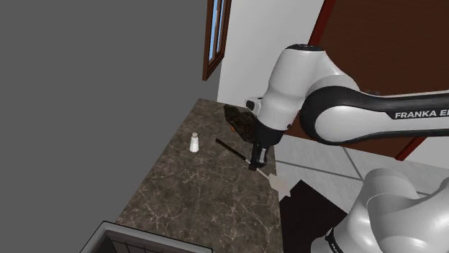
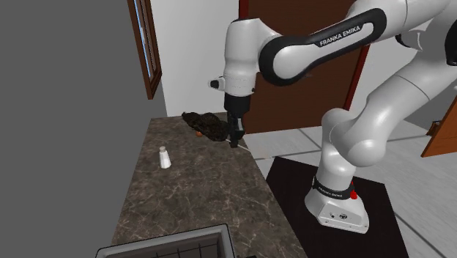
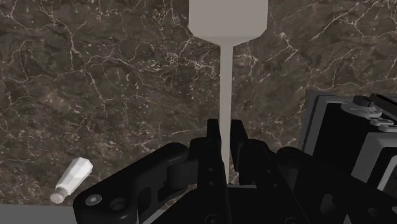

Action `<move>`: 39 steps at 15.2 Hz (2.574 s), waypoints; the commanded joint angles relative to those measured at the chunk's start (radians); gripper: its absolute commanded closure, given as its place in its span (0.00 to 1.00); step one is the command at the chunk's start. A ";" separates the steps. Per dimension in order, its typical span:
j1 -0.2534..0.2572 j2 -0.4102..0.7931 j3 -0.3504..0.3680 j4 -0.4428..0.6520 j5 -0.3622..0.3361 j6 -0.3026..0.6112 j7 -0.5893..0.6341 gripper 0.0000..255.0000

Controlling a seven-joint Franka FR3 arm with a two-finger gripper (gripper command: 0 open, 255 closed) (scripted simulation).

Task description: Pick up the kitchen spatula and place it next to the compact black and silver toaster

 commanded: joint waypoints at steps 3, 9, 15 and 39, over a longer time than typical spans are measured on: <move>0.052 -0.012 0.086 -0.005 0.051 -0.002 0.102 1.00; 0.114 0.005 0.201 0.008 0.113 0.012 0.234 1.00; 0.117 0.032 0.215 -0.055 0.124 0.103 0.233 1.00; 0.106 0.279 0.290 -0.232 0.144 0.525 0.245 1.00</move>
